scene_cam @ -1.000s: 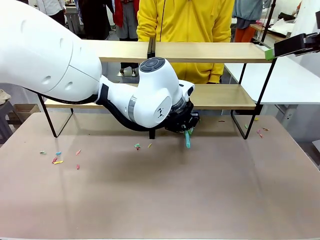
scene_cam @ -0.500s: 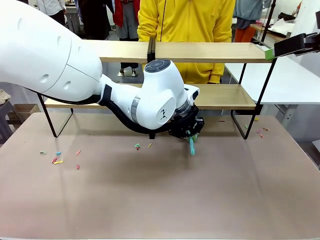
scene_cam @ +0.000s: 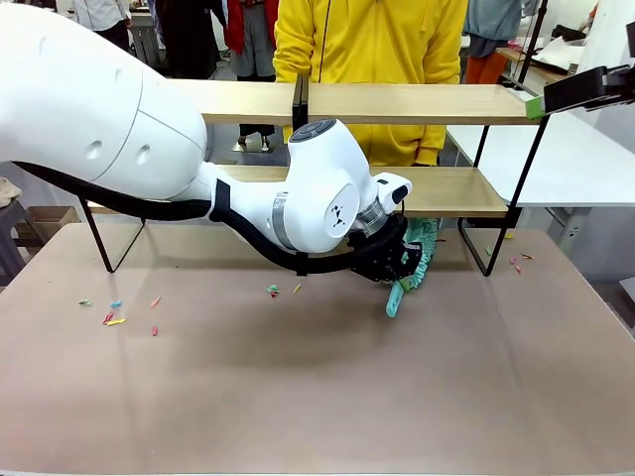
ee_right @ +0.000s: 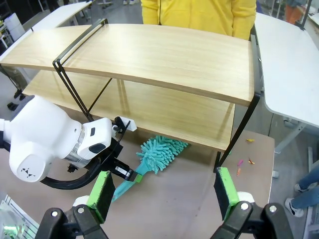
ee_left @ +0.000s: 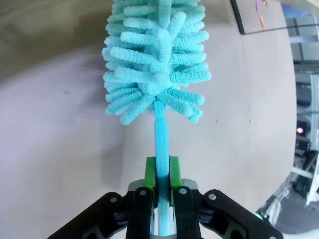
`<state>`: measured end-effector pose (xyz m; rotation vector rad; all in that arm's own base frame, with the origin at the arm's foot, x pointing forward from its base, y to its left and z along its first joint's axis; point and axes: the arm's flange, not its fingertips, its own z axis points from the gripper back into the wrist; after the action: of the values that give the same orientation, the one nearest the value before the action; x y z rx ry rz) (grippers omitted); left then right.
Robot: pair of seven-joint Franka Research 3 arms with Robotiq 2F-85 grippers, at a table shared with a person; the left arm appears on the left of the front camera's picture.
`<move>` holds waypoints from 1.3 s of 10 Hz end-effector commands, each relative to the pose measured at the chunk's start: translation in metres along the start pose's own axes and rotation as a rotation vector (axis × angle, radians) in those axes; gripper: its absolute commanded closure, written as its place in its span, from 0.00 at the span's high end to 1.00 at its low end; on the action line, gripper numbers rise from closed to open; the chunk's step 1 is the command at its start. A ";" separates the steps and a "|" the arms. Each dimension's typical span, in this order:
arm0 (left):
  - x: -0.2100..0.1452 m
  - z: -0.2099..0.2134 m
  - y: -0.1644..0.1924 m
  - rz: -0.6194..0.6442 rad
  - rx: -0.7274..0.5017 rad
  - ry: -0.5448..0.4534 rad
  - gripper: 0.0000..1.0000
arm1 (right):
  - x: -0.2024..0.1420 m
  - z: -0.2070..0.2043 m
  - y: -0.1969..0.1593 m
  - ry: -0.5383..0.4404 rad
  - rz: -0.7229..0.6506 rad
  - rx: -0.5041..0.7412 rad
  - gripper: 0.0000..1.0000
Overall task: Clean the shelves.
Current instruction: Place the Duster on the table.
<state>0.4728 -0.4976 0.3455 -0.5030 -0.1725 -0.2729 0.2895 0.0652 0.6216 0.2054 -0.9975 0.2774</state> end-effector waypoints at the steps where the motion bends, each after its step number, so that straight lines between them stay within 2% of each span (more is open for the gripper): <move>1: 0.009 0.001 0.006 -0.018 -0.057 0.046 0.12 | 0.000 0.000 -0.002 0.000 0.006 0.006 1.00; 4: 0.018 -0.005 0.003 -0.011 -0.081 0.047 0.12 | 0.000 0.000 -0.002 0.000 0.006 0.006 1.00; 6: 0.013 -0.003 0.003 -0.104 -0.063 0.125 0.12 | 0.000 0.000 -0.002 0.000 0.006 0.006 1.00; 8: 0.000 0.013 0.010 -0.135 -0.052 0.194 0.12 | 0.000 0.000 -0.002 0.000 0.006 0.006 1.00; 10: -0.027 0.044 0.020 -0.185 -0.080 0.213 0.12 | 0.000 0.000 -0.002 0.000 0.006 0.006 1.00; 11: -0.044 0.060 0.030 -0.241 -0.092 0.272 0.12 | 0.000 0.000 -0.002 0.000 0.006 0.006 1.00; 13: -0.086 0.075 0.052 -0.365 -0.156 0.478 0.12 | 0.000 0.000 -0.002 0.000 0.006 0.006 1.00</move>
<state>0.4221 -0.4338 0.3685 -0.5366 0.1248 -0.6607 0.2896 0.0651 0.6215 0.2054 -0.9973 0.2772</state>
